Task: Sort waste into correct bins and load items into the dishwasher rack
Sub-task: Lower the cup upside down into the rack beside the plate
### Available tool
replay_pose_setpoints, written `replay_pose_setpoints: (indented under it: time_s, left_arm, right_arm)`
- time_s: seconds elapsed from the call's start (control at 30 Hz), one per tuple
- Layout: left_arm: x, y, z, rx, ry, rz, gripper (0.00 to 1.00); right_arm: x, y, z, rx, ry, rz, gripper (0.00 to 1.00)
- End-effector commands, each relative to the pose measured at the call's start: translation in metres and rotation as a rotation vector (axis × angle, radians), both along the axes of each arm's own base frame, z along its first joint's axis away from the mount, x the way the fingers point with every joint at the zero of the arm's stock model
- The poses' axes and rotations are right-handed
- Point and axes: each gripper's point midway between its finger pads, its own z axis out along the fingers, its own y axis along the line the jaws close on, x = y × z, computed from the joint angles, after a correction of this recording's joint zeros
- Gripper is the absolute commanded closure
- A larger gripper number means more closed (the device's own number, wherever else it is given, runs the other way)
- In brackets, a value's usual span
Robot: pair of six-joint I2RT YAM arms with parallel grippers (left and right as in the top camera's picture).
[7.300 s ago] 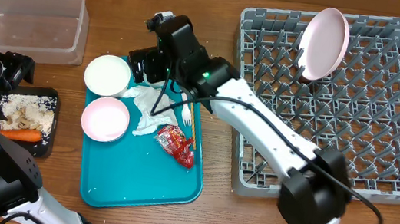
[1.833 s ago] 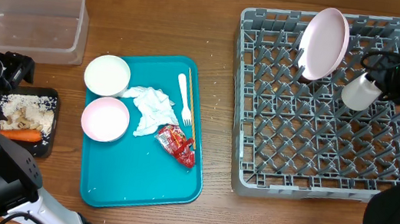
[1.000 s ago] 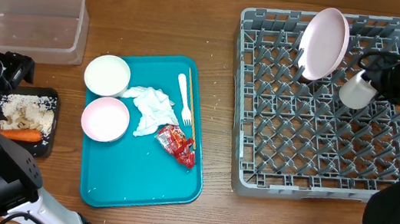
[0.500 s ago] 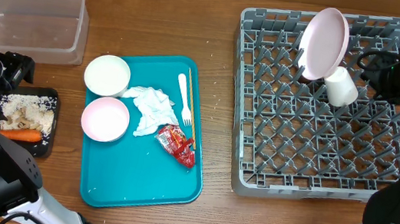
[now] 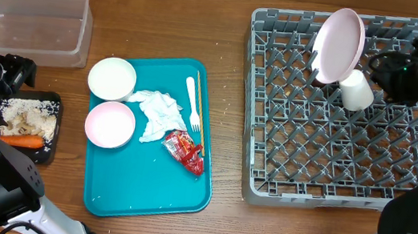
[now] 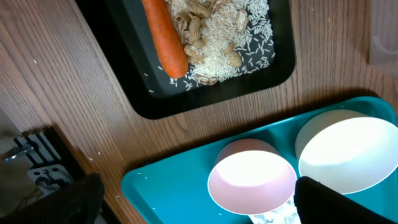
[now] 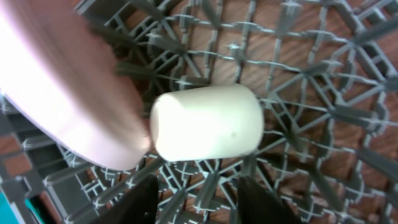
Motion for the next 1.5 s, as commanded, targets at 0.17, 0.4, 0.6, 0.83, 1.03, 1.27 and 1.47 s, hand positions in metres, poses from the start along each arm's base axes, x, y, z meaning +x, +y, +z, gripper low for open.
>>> replay_pose_setpoints:
  time_s: [0.17, 0.4, 0.6, 0.83, 1.03, 1.27, 1.47]
  left_arm:
    - [-0.002, 0.000, 0.006, 0.019, -0.013, -0.003, 0.00]
    - [-0.002, 0.000, 0.006, 0.019, -0.013, -0.003, 0.00]
    - [-0.002, 0.000, 0.006, 0.019, -0.013, -0.003, 0.00]
    - [-0.002, 0.000, 0.006, 0.019, -0.013, -0.003, 0.00]
    - [-0.002, 0.000, 0.006, 0.019, -0.013, -0.003, 0.00]
    - [-0.002, 0.000, 0.006, 0.019, -0.013, -0.003, 0.00]
    - [-0.002, 0.000, 0.006, 0.019, -0.013, -0.003, 0.00]
  right_arm:
    - [0.017, 0.017, -0.021, -0.034, 0.013, 0.038, 0.83]
    - [0.028, 0.013, -0.042, -0.032, 0.030, 0.015, 0.91]
    - [0.036, 0.015, -0.043, -0.029, 0.006, 0.021, 0.92]
    - [0.038, 0.017, -0.045, -0.019, 0.003, 0.025, 0.93]
    - [0.038, 0.021, -0.063, 0.010, 0.042, 0.035, 0.96]
    - [0.033, 0.012, -0.072, -0.036, 0.081, 0.015, 0.96]
    - [0.019, -0.011, -0.067, -0.154, 0.152, -0.034, 0.96]
